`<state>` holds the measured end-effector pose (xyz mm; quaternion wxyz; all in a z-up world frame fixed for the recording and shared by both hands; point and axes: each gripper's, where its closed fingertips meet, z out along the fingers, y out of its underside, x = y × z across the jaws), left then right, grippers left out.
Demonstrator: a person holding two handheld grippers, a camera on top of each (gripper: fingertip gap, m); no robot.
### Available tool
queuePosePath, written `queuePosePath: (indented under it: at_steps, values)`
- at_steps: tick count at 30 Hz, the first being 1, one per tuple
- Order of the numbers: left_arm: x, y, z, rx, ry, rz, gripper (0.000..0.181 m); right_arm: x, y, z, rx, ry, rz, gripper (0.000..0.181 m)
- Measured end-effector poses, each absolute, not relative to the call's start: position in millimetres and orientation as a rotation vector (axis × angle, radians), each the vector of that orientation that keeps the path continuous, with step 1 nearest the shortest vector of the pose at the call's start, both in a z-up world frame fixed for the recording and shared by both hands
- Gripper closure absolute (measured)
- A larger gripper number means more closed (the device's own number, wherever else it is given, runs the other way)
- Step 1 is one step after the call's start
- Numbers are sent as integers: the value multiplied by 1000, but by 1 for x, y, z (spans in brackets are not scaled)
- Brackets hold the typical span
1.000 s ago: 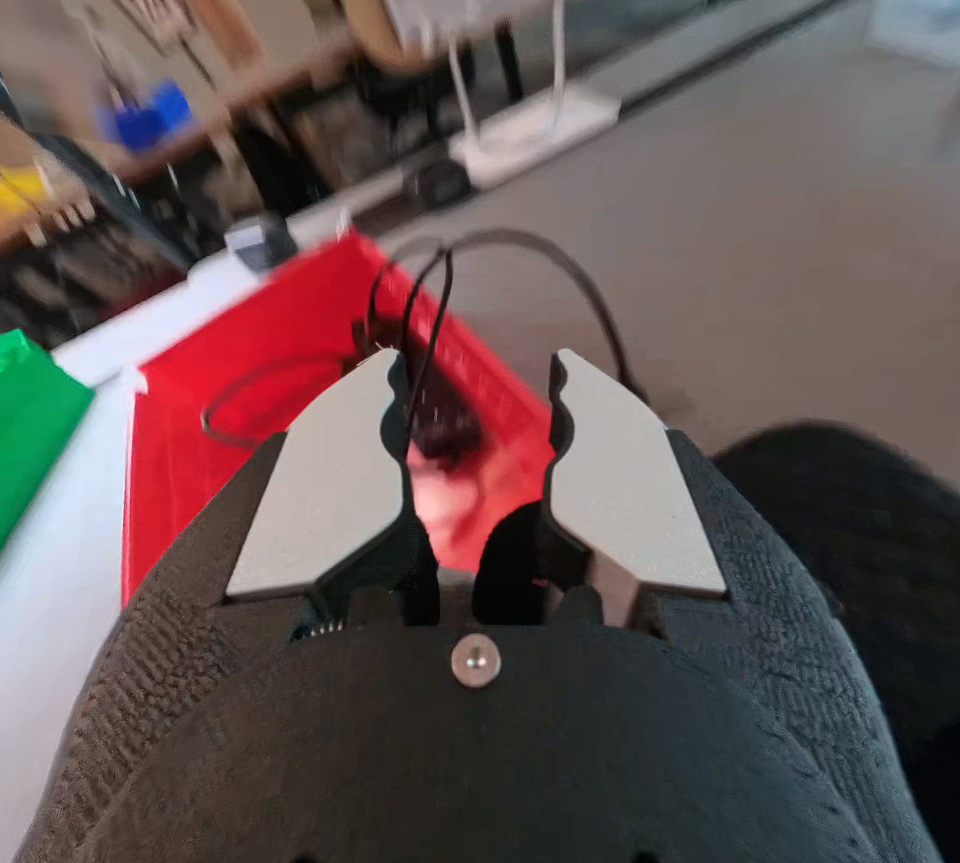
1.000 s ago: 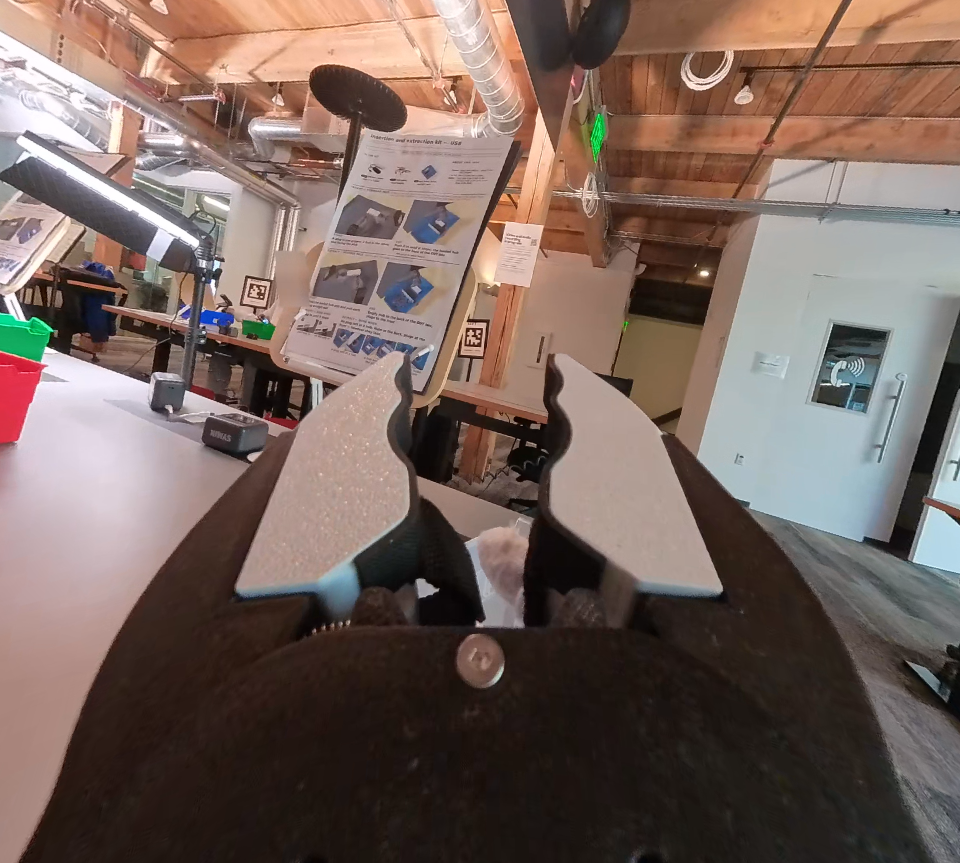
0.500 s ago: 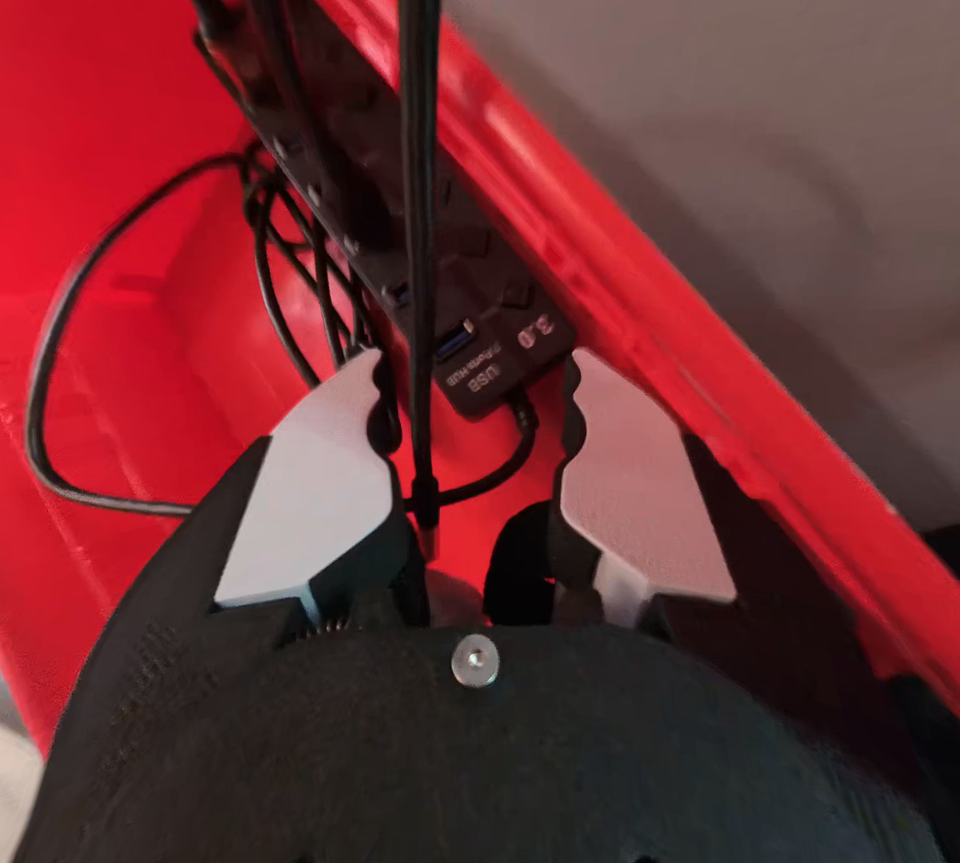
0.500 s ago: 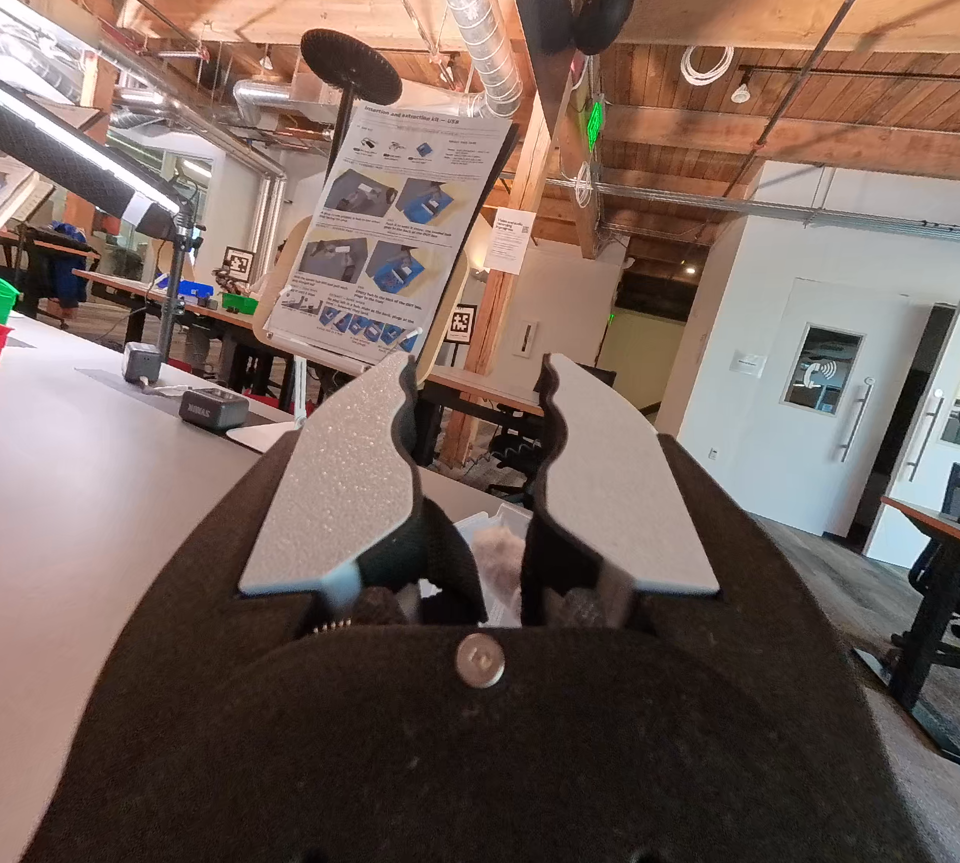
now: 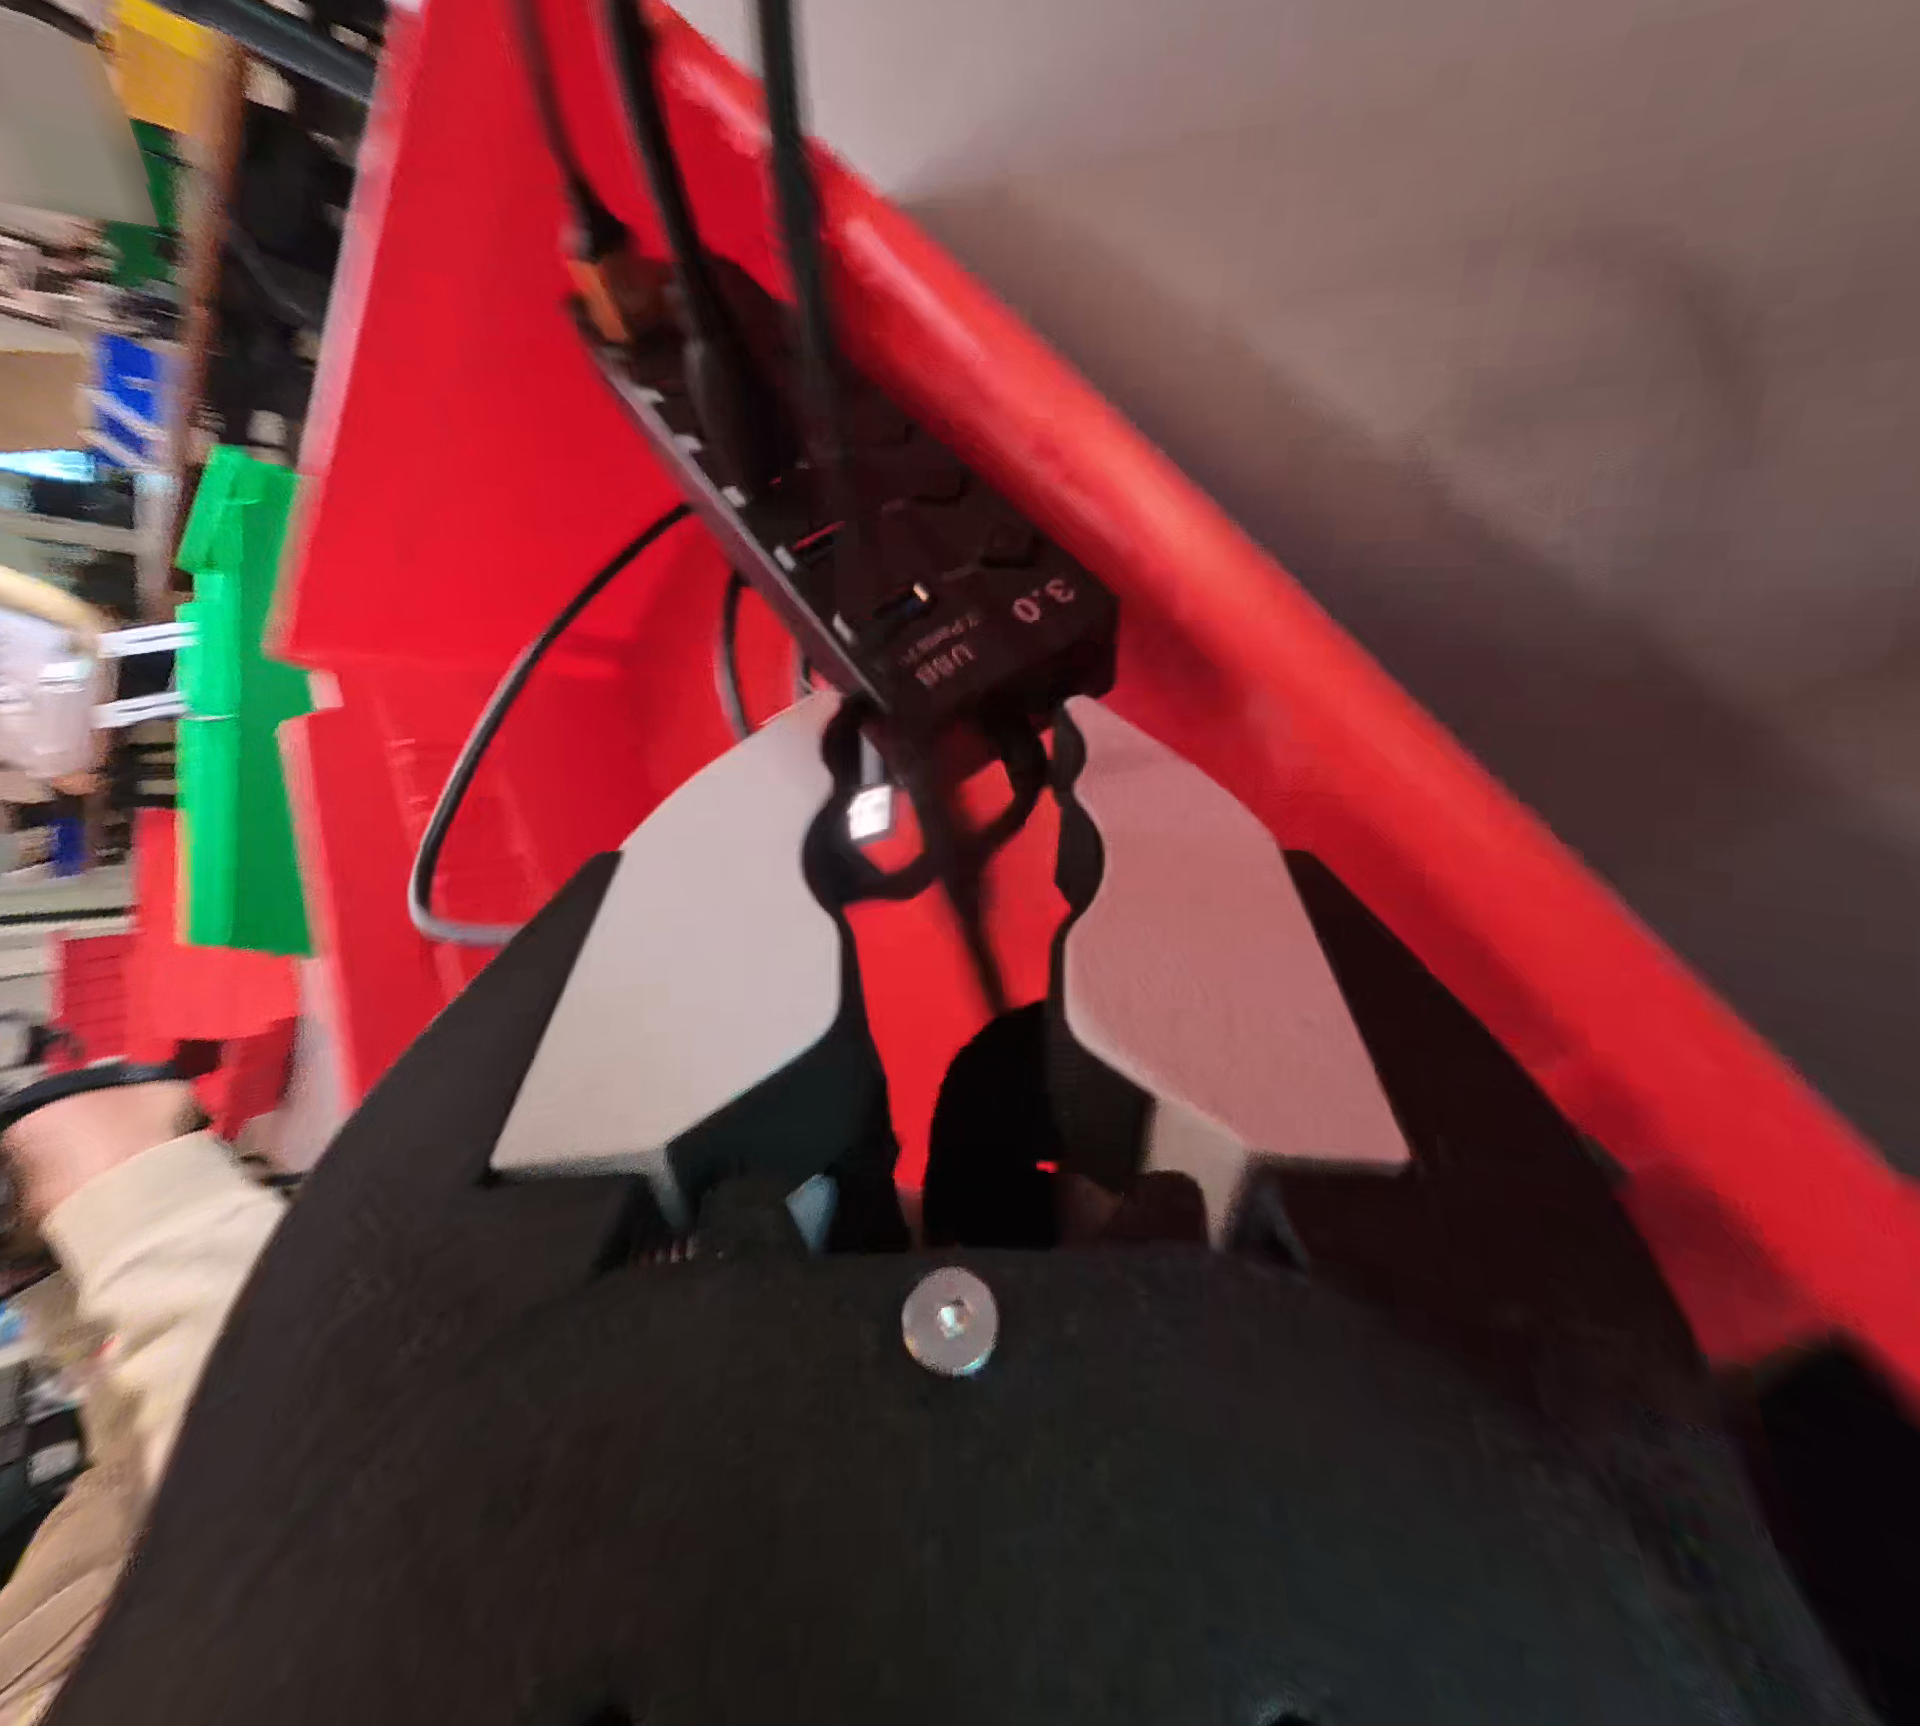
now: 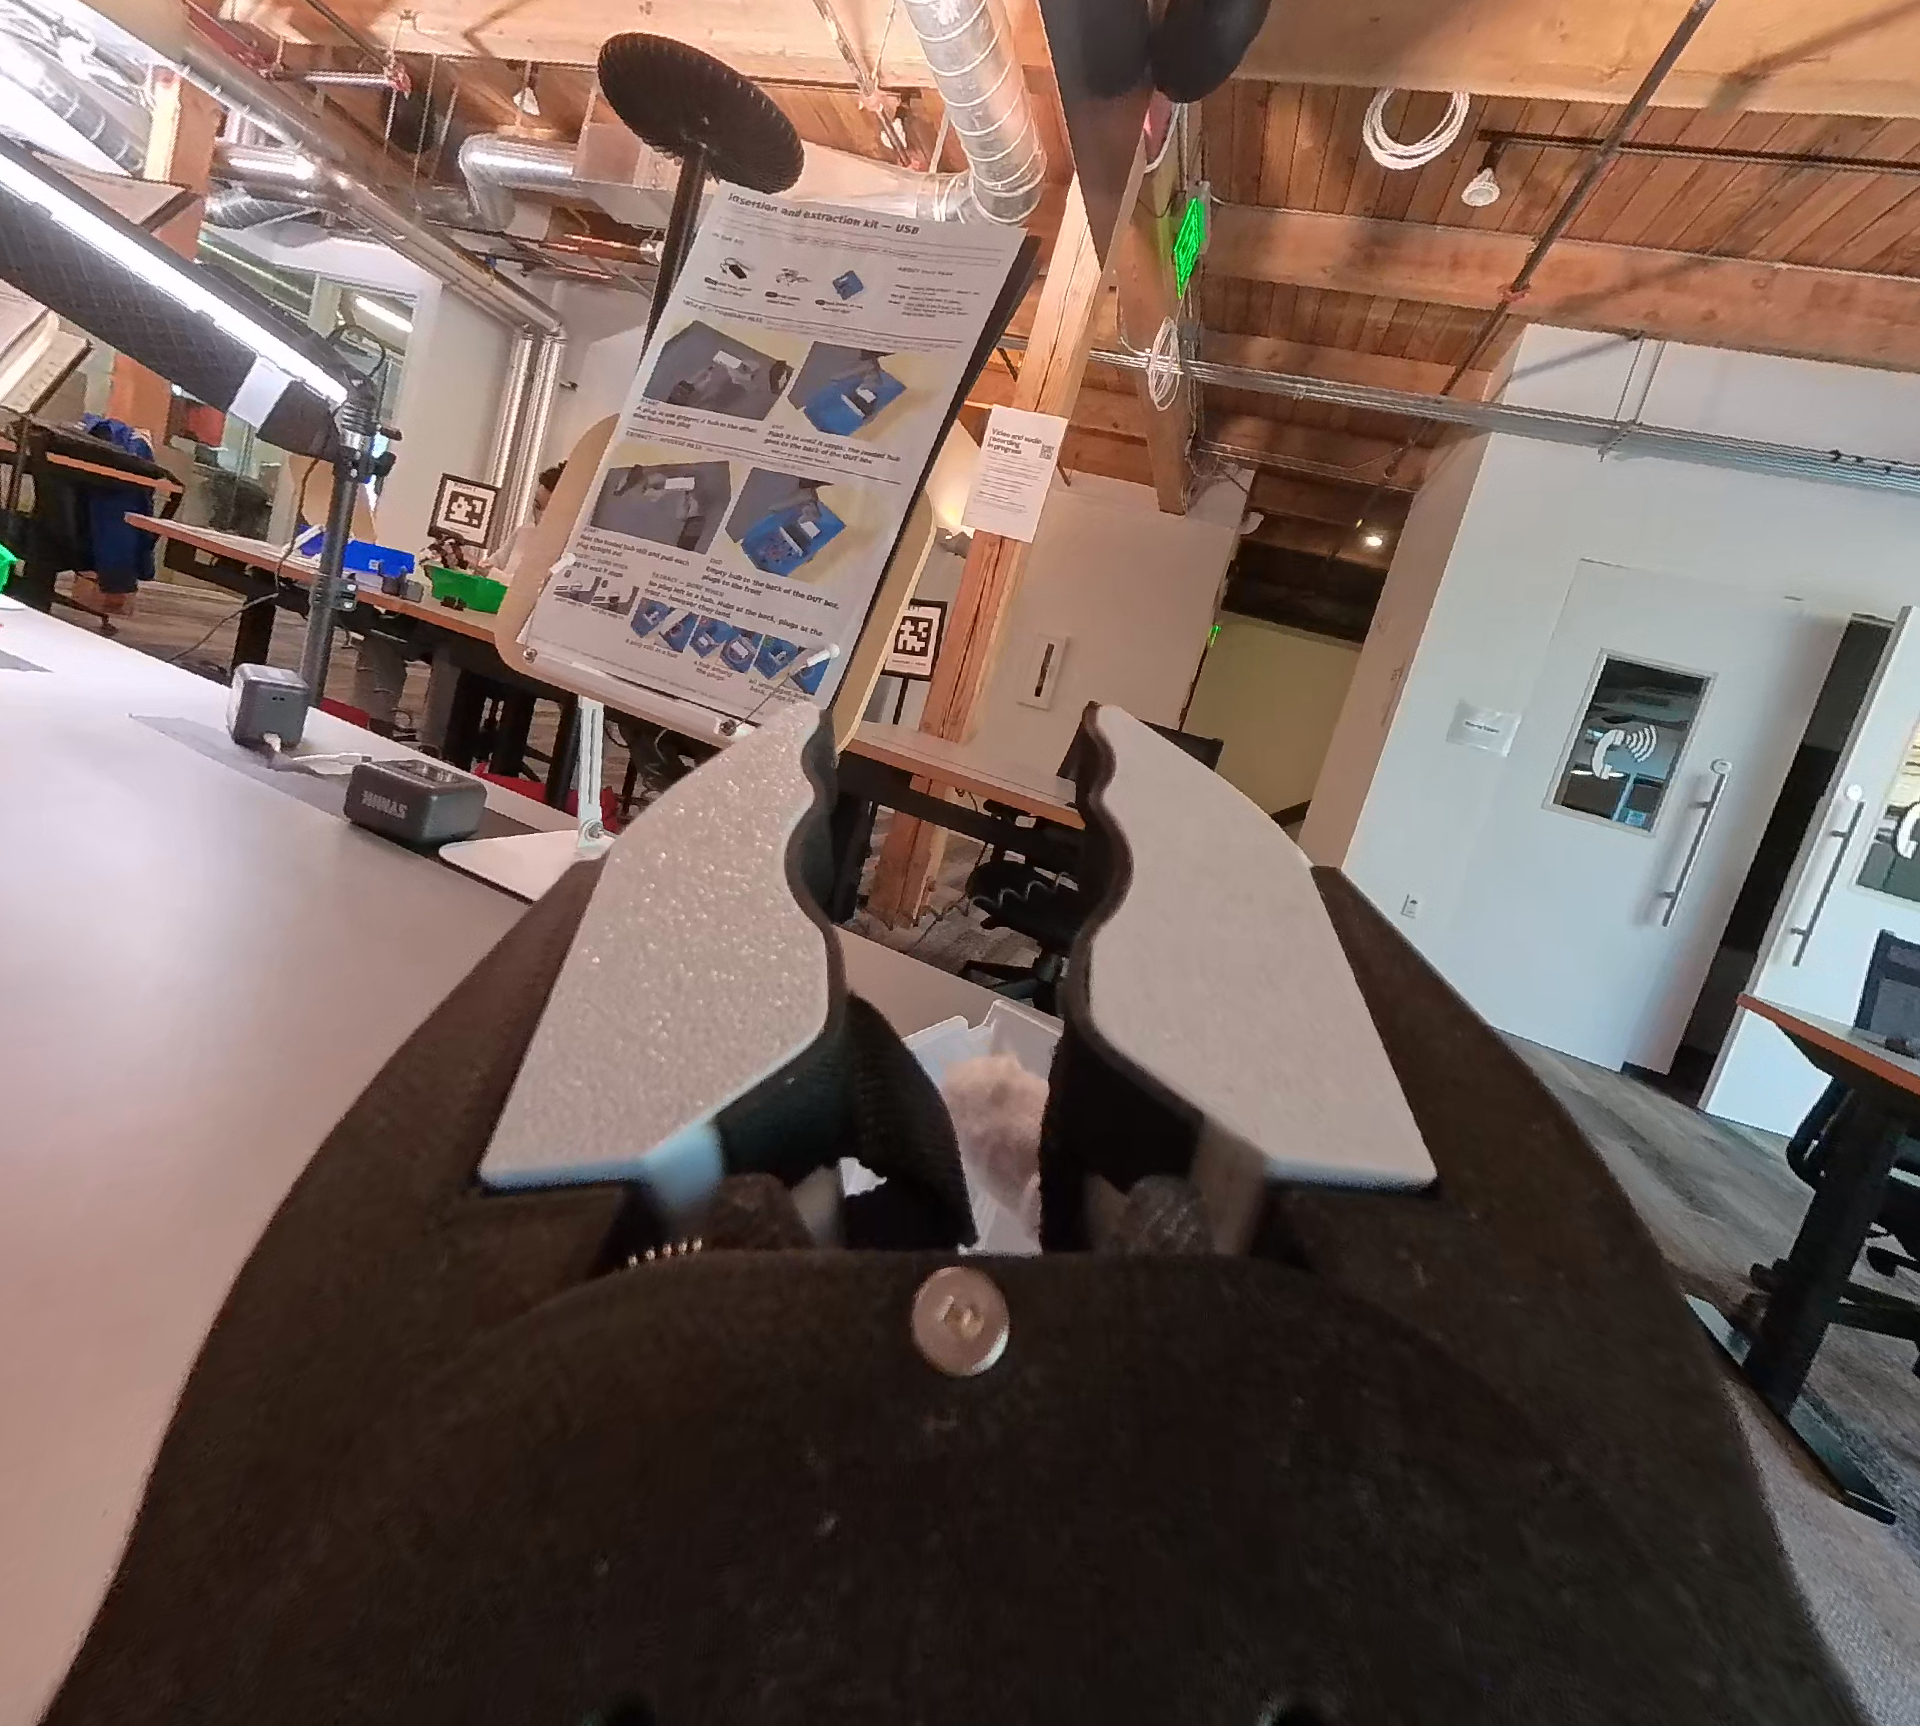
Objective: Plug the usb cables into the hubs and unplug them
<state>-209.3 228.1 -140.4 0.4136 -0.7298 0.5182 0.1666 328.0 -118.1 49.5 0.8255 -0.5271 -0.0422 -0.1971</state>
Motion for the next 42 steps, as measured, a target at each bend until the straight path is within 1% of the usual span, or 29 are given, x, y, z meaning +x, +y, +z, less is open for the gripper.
queuePosePath:
  at_steps: [1,2,22,34,36,38,39,40,42]
  values:
    - [-210,228,-129,-1777,1276,440,153,328,-118,50,-1119,-89,-420,137]
    - [-210,226,-122,-1751,1260,431,155,328,-118,50,-1119,-89,-419,138]
    - [-199,200,-68,-1474,1218,574,158,330,-118,46,-1133,-91,-439,138]
    - [-175,153,9,-1133,1142,646,159,323,-118,50,-1126,-99,-418,138]
    - [-166,138,27,-1046,1122,640,159,314,-117,54,-1128,-103,-356,141]
    - [-155,117,46,-941,1100,620,161,295,-114,58,-1160,-115,-207,148]
    - [-148,104,55,-881,1088,603,163,282,-112,62,-1167,-120,-102,149]
    - [-140,91,62,-821,1089,575,170,268,-109,67,-1163,-129,10,148]
    - [-120,65,69,-741,1127,473,173,237,-104,75,-1146,-164,206,148]
